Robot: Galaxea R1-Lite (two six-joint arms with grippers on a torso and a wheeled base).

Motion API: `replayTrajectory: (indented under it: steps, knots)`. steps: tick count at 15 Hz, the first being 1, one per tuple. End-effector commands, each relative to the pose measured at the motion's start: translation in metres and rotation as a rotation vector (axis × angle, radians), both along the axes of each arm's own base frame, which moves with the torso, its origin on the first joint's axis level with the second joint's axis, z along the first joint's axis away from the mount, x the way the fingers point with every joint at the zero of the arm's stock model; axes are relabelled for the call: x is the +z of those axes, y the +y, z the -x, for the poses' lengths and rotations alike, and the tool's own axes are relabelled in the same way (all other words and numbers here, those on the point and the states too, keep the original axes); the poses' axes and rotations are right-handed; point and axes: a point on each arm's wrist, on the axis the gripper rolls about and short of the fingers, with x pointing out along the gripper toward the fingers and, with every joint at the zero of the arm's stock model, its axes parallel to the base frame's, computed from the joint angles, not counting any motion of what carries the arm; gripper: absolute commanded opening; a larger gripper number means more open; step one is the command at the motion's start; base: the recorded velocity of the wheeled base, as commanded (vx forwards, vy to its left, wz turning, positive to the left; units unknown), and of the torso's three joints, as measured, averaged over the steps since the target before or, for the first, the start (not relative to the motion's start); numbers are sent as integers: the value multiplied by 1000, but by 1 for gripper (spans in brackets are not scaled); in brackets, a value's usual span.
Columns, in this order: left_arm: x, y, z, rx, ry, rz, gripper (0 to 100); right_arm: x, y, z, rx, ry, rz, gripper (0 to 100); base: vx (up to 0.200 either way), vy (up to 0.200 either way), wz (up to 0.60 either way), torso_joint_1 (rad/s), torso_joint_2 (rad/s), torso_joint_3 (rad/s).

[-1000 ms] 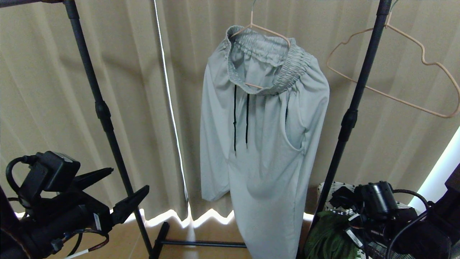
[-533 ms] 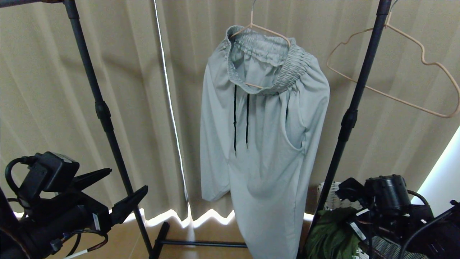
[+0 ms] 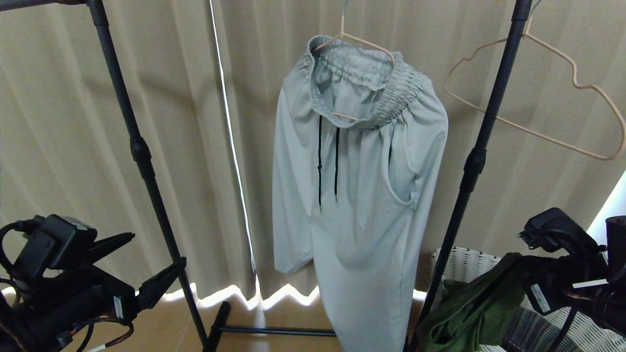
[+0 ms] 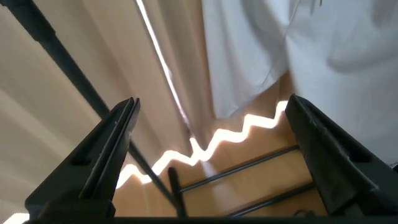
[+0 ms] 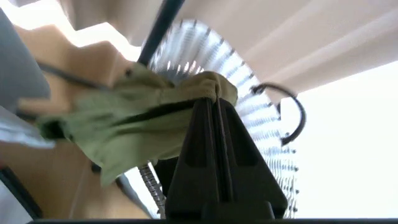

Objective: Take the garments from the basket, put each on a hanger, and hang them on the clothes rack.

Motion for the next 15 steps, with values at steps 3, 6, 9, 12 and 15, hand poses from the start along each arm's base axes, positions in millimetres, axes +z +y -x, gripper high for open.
replayTrajectory:
  steps: [3,6,9,12,15]
  knots:
    - [6,2,10,0,-49,1,100,12,-1,4,3,-60,-15,0,-67,0,0,2,-1,1]
    - [7,2,11,-1,-54,2,100,14,2,-8,2,-50,-6,0,-200,0,0,7,4,-4]
    - [5,2,14,0,-50,-2,100,13,4,-15,13,-45,-13,0,-200,0,0,1,4,2]
    - [7,1,17,-12,-64,1,100,14,5,-15,37,-50,-29,0,-133,0,0,3,5,2]
    - [10,-7,20,-75,-82,9,100,21,10,-12,70,-85,-44,0,0,0,0,0,0,0]
